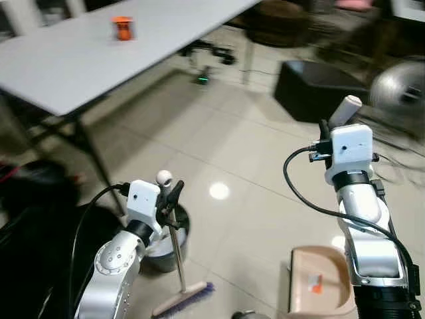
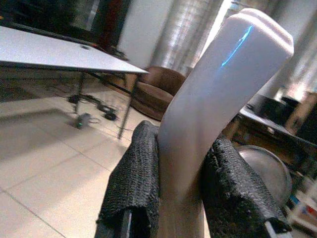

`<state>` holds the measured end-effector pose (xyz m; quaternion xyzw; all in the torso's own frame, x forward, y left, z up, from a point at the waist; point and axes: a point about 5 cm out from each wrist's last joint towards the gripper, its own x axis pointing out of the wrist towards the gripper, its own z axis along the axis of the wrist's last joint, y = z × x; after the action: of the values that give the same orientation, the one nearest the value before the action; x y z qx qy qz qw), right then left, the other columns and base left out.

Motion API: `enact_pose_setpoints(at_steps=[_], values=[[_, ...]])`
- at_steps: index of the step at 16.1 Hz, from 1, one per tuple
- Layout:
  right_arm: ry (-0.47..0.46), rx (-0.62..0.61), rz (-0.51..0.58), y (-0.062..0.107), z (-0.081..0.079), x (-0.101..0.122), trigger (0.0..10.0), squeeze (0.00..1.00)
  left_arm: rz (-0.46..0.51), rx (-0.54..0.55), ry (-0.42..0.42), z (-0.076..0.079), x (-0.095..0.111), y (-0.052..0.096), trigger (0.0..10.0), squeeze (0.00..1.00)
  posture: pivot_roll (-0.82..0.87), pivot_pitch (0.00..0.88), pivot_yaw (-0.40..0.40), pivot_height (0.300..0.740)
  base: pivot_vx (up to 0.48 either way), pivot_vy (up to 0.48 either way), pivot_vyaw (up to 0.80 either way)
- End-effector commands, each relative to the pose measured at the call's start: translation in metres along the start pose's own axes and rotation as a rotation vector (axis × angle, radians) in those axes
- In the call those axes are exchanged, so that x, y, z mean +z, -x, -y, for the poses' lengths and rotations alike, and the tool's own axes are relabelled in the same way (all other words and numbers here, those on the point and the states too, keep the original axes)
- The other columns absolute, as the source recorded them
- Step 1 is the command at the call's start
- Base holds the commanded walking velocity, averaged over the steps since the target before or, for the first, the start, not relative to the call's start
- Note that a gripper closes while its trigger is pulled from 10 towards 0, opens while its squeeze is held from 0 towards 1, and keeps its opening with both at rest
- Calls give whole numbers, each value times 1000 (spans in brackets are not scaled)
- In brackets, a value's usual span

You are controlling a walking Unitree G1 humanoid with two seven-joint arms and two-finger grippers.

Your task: Sweep floor

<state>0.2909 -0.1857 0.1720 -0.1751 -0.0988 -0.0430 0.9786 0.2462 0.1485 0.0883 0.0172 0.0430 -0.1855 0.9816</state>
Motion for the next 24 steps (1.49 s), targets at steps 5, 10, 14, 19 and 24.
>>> enact_pose_setpoints(at_steps=[5,10,14,19,24], values=[[-101,-22,48,-14,1,16,10000,0,51,-12,-2,1,14,-11,10000,0,-2,0,-2,740,0,0,-800],[-143,62,51,-13,-17,23,10000,0,110,-86,-3,16,31,-30,10000,0,-31,0,2,740,0,0,-800],[-152,72,31,-9,-19,20,10000,0,87,-98,-44,21,26,-28,10000,0,-30,0,2,740,0,0,-800],[-113,72,20,-11,-16,21,10000,0,156,-6,-14,15,40,-31,10000,0,-26,0,-6,740,0,0,-800],[-114,63,7,-4,-15,21,10000,0,115,-9,-29,13,35,-28,10000,0,-31,0,13,740,0,0,-800]])
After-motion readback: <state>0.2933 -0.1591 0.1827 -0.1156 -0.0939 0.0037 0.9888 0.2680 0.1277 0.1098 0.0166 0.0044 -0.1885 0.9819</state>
